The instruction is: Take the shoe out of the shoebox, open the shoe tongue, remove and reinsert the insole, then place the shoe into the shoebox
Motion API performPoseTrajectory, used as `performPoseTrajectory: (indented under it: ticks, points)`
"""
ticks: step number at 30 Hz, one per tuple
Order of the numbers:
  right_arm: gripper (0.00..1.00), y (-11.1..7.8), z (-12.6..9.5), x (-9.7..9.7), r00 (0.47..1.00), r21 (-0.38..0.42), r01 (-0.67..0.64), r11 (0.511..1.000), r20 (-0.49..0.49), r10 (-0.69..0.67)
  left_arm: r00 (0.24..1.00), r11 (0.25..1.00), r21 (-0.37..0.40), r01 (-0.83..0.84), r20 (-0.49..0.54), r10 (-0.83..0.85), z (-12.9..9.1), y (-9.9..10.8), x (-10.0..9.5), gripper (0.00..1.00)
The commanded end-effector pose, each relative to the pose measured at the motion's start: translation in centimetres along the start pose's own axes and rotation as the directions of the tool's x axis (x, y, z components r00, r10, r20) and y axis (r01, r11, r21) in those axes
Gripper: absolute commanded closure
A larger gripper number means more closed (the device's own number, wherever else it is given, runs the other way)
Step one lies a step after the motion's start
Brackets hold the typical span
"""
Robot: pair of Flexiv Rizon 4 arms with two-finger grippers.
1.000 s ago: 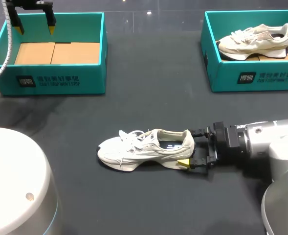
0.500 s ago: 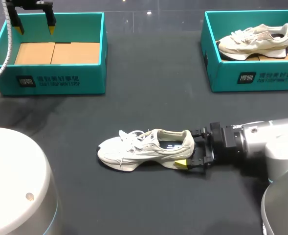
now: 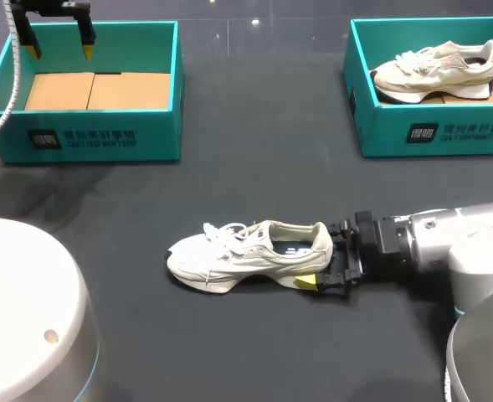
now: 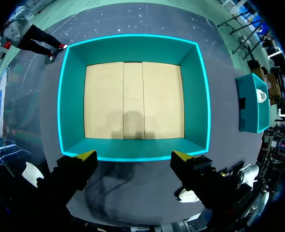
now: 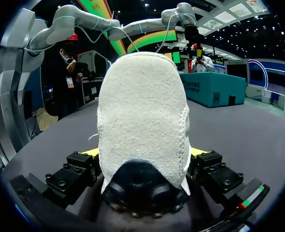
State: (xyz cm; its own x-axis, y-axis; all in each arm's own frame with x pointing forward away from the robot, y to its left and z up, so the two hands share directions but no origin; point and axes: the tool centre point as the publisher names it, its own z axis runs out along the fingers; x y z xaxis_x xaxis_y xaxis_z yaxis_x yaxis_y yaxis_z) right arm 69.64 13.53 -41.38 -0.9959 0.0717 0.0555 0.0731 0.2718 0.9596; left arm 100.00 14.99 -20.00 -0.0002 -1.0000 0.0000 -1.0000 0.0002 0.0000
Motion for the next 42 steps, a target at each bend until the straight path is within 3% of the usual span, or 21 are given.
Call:
performPoseTrajectory:
  ticks: [1,4,6,9,13,14,16,18,19,42]
  points:
    - [0.0,-0.01,0.19,-0.02,1.0,0.002,-0.001,1.0,-0.001,0.001,1.0,1.0,0.0,0.0,0.0,0.0,0.0,0.0,0.0,0.0]
    - [0.02,0.08,0.16,-0.09,1.0,0.0,-0.002,1.0,0.001,0.002,1.0,1.0,0.0,0.0,0.0,0.0,0.0,0.0,0.0,0.0]
    - [0.16,0.16,0.18,-0.16,1.0,-0.001,-0.002,1.0,0.001,0.002,1.0,1.0,0.0,0.0,0.0,0.0,0.0,0.0,0.0,0.0]
    - [0.0,0.35,0.19,-0.24,1.0,0.0,-0.002,1.0,-0.001,0.002,1.0,1.0,0.0,0.0,0.0,0.0,0.0,0.0,0.0,0.0]
    - [0.02,0.62,0.18,-0.39,1.0,0.005,0.0,1.0,0.0,0.0,1.0,1.0,0.0,0.0,0.0,0.0,0.0,0.0,0.0,0.0]
    - [0.13,0.64,0.18,-0.42,1.0,0.006,0.0,1.0,0.001,0.0,1.0,1.0,0.0,0.0,0.0,0.0,0.0,0.0,0.0,0.0]
    - [0.55,0.66,0.19,-0.45,1.0,0.007,-0.002,1.0,0.001,0.002,1.0,1.0,0.0,0.0,0.0,0.0,0.0,0.0,0.0,0.0]
    - [0.89,0.66,0.2,-0.47,1.0,0.007,-0.004,1.0,0.002,0.004,1.0,1.0,0.0,0.0,0.0,0.0,0.0,0.0,0.0,0.0]
    - [1.0,0.66,0.2,-0.48,1.0,0.008,-0.004,1.0,0.003,0.004,1.0,1.0,0.0,0.0,0.0,0.0,0.0,0.0,0.0,0.0]
    - [1.0,0.3,0.3,-0.05,1.0,0.004,-0.009,1.0,-0.018,0.009,1.0,1.0,0.0,0.0,0.0,0.0,0.0,0.0,0.0,0.0]
